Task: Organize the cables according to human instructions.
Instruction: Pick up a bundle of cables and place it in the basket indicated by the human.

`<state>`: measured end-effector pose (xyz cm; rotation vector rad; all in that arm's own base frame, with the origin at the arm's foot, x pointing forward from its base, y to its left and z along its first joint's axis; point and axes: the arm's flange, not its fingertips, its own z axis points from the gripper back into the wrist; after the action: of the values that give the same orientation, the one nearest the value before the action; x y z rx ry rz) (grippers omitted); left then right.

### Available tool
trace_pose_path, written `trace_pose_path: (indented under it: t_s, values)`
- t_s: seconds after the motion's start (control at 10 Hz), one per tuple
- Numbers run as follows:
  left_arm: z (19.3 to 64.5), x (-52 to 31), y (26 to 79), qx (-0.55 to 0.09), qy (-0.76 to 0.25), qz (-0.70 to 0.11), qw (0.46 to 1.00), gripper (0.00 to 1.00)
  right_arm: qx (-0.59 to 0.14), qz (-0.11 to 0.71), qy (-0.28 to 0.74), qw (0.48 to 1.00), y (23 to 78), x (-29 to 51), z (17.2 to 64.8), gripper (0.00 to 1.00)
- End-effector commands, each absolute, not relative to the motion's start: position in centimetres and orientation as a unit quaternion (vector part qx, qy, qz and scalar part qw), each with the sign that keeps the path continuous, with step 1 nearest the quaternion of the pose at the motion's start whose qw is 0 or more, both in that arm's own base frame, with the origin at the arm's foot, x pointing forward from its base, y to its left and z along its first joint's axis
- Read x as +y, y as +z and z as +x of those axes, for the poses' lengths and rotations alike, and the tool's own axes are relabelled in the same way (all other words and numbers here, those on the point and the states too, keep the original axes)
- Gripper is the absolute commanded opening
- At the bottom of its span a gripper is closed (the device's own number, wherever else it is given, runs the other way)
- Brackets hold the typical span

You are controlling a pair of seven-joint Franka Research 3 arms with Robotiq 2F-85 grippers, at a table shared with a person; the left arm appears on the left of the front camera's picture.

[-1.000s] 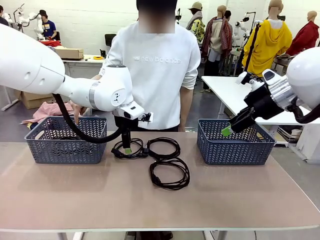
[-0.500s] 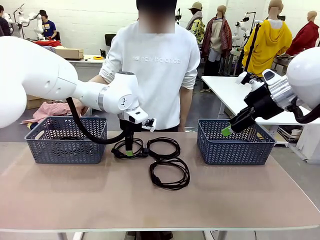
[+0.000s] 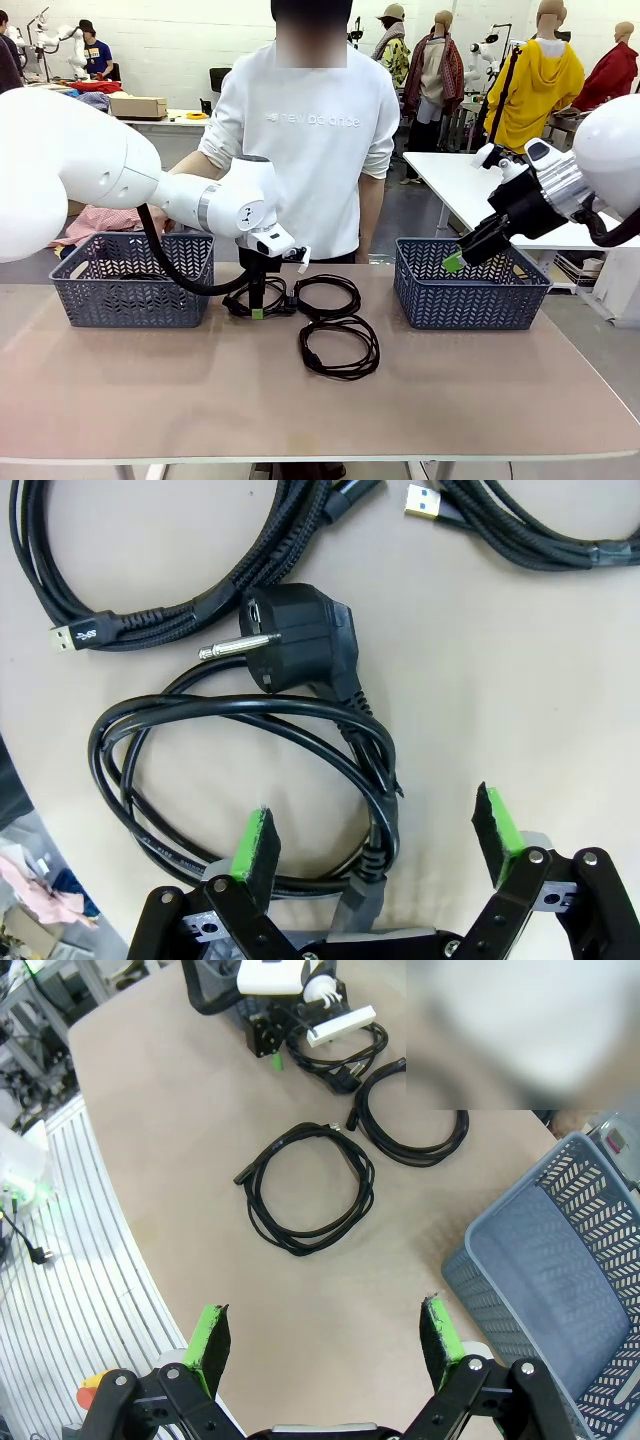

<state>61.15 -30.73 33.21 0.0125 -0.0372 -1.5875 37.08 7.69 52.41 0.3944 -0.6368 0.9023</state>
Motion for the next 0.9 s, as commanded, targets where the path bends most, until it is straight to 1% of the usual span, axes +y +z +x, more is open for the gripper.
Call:
trace_pose_path:
  t_s: [0.0, 0.6, 0.7, 0.8]
  values:
    - [61.69, -30.89, 32.79, -0.02, -0.714, 0.022, 0.7, 1.0, -0.305, 0.196, 0.425, 0.829, 52.32, 7.68, 37.19, 1.0]
    - [61.95, -31.08, 32.21, -0.027, -0.711, 0.029, 0.702, 1.0, -0.305, 0.196, 0.425, 0.829, 52.32, 7.68, 37.19, 1.0]
    - [61.98, -31.11, 32.13, -0.024, -0.713, 0.036, 0.7, 0.81, -0.305, 0.196, 0.425, 0.829, 52.32, 7.68, 37.19, 1.0]
    - [62.0, -31.12, 32.13, -0.023, -0.713, 0.039, 0.7, 0.8, -0.305, 0.196, 0.425, 0.829, 52.32, 7.68, 37.19, 1.0]
